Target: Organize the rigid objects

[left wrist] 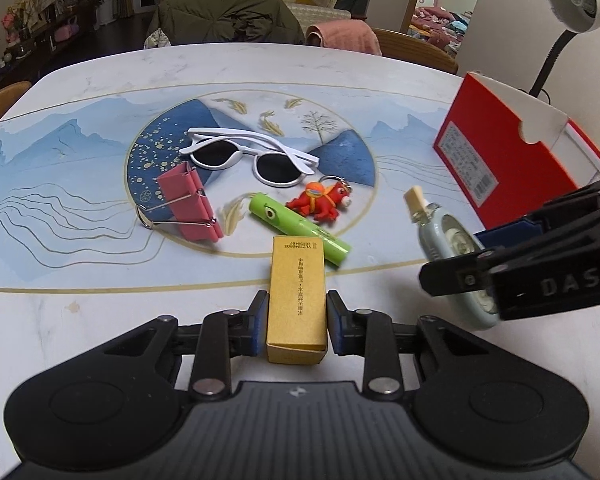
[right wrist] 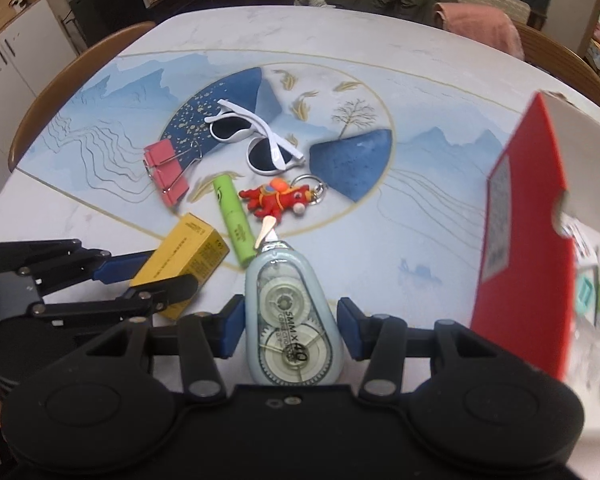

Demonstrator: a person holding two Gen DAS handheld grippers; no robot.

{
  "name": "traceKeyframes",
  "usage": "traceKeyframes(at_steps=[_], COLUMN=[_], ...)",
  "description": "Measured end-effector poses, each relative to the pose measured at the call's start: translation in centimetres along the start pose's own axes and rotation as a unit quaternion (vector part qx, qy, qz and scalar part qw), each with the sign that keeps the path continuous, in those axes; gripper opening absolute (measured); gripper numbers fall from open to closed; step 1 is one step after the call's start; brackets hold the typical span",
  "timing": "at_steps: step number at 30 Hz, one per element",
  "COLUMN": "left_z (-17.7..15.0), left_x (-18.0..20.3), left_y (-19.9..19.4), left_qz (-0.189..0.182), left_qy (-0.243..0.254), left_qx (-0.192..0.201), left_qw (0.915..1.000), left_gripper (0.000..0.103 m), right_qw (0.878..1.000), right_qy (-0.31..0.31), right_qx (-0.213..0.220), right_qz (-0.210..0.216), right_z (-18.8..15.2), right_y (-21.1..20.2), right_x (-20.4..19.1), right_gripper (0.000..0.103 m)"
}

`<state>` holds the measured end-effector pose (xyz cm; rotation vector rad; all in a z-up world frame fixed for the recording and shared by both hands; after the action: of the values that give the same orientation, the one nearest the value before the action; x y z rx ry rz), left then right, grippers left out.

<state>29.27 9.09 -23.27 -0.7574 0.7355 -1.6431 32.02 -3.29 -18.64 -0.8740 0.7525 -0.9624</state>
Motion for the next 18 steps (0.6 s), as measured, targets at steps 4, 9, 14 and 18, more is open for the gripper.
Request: traceKeyframes(at_steps=[4, 9, 14, 18], left_z=[-0.2, 0.4, 1.7, 2.8], left_x=[0.8, 2.1, 3.4, 4.8], left_y=[-0.7, -2.0, -3.6, -4.4], left_qz=[-0.006, -0.014, -0.023, -0.027], left_qy=[-0.001, -0.004, -0.010, -0.009], left_qx=[-0.001, 0.006, 0.015, 0.019], left_qw=[1.0000, 0.9999, 0.9996, 0.9994], left_gripper=[0.029, 0.029, 0.029, 0.029], right_qw=[1.000, 1.000, 0.999, 0.998], right_qy=[0.015, 0.023, 0.031, 0.039], right_qx=[0.006, 0.017, 0.042, 0.058], right_qz=[0.001, 0.003, 0.004, 0.005], right_z=[-0.6, -0.9, -0.4, 0.2], right_y=[-2.0, -4.5, -7.3, -9.1], right_x=[0.8, 1.7, 2.9, 4.4], right_gripper=[0.048, 0.048, 0.048, 0.048])
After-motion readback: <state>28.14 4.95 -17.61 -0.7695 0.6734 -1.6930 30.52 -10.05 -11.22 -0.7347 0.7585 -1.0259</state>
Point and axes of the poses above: each gripper's, at about its wrist camera, not at the fingertips, and y roughly the way its jaws point, x to its right, z to its top, the point moved 9 cm from there along y, roughly the way its jaws point, and after that the axes turned 4 degrees about y, right-handed, at the moved point
